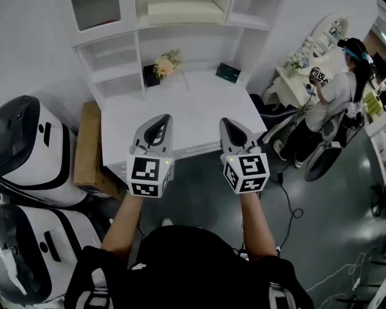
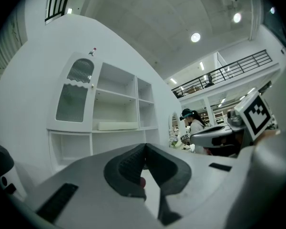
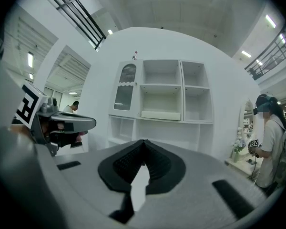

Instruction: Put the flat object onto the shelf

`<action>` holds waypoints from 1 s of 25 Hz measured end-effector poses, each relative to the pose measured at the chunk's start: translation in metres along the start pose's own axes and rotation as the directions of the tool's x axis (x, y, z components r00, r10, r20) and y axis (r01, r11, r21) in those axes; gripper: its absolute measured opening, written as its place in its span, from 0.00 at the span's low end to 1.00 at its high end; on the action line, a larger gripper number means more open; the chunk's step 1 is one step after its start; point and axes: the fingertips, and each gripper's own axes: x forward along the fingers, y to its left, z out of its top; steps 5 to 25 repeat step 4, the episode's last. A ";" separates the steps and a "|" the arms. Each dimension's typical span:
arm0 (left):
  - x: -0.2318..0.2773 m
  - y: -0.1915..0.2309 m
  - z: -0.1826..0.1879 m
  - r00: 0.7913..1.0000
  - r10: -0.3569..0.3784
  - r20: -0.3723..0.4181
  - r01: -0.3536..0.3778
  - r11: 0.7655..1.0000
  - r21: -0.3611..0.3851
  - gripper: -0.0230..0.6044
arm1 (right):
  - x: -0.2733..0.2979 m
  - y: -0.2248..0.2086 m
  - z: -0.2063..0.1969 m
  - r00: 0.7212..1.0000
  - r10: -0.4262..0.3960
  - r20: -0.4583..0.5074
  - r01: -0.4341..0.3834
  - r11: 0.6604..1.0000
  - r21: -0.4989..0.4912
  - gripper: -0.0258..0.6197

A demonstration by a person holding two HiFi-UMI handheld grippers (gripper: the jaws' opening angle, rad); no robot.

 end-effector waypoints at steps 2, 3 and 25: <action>0.001 -0.002 0.000 1.000 0.000 -0.001 0.000 1.000 0.003 0.05 | -0.001 -0.001 0.000 1.000 0.001 -0.001 -0.001 1.000 0.001 0.04; 0.001 -0.003 -0.001 1.000 0.002 0.000 -0.002 1.000 0.008 0.05 | -0.002 -0.001 -0.001 1.000 0.001 -0.001 -0.001 1.000 0.003 0.04; 0.001 -0.003 -0.001 1.000 0.004 0.001 -0.004 1.000 0.013 0.05 | -0.002 -0.002 -0.001 1.000 0.002 -0.002 -0.002 1.000 0.004 0.04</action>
